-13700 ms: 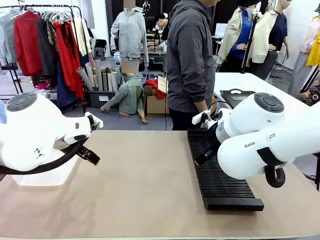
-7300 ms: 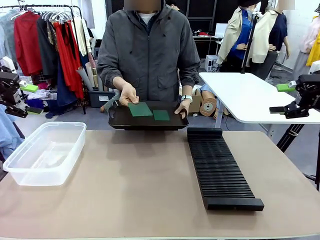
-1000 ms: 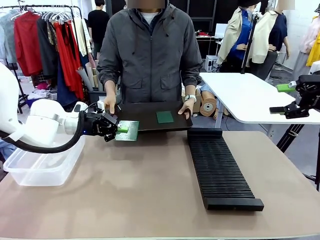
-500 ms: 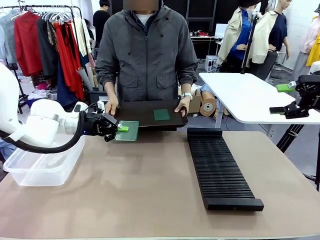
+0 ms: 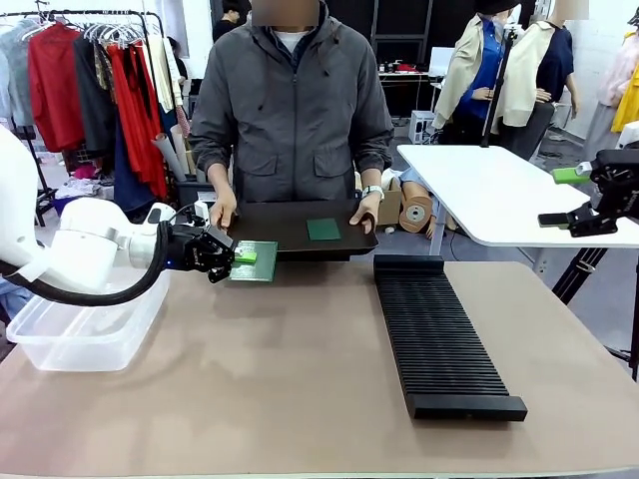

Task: Sort PCBs into racks and boxes based on the side picked up.
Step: If the short side of the Blank PCB is picked up, insert it into the PCB Rack ; if the long side is picked up, place it in the Organizing box.

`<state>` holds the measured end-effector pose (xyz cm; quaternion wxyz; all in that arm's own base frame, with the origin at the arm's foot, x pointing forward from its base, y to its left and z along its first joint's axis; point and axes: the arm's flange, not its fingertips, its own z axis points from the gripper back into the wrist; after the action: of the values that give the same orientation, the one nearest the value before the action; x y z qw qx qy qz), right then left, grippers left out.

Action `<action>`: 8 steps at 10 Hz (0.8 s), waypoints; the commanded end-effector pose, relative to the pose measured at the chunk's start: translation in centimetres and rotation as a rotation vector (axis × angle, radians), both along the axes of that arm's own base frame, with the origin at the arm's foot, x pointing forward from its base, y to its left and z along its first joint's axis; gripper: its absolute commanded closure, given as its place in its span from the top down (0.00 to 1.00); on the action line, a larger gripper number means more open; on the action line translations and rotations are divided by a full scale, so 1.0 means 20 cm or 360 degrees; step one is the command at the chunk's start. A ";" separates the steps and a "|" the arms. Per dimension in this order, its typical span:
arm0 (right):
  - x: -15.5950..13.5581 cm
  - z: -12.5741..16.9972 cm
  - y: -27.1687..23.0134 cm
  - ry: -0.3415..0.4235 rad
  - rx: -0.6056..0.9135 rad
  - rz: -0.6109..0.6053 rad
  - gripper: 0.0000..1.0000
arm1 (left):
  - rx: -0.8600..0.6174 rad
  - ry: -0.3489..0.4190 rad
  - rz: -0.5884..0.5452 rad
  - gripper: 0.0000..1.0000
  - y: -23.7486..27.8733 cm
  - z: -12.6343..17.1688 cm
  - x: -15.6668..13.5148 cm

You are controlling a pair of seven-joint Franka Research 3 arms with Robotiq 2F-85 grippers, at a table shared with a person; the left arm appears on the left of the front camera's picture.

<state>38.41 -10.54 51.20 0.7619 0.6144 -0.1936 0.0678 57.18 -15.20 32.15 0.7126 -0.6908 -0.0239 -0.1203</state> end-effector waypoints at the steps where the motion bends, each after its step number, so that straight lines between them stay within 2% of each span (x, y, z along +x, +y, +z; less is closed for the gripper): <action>1: -0.01 0.00 0.01 -0.0026 -0.0009 -0.0012 1.00 | -0.0008 0.0005 0.0002 0.00 -0.01 0.01 0.00; 3: -0.01 0.00 0.01 -0.0026 -0.0009 -0.0012 1.00 | 0.0000 0.0000 0.0000 0.00 0.00 0.00 0.00; 4: -0.01 0.00 0.01 -0.0026 -0.0009 -0.0012 1.00 | 0.0044 -0.0002 -0.0015 0.00 0.03 0.03 -0.05; 5: -0.01 0.00 0.01 -0.0026 -0.0009 -0.0012 1.00 | 0.0093 0.0026 -0.0032 0.00 0.10 0.10 -0.11; 8: -0.01 0.00 0.01 -0.0026 -0.0009 -0.0012 1.00 | 0.0273 0.0139 -0.0022 0.00 0.32 0.34 -0.16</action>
<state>38.41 -10.53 51.19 0.7619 0.6144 -0.1934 0.0677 54.97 -10.06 36.89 0.7554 -0.6463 0.0016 -0.1086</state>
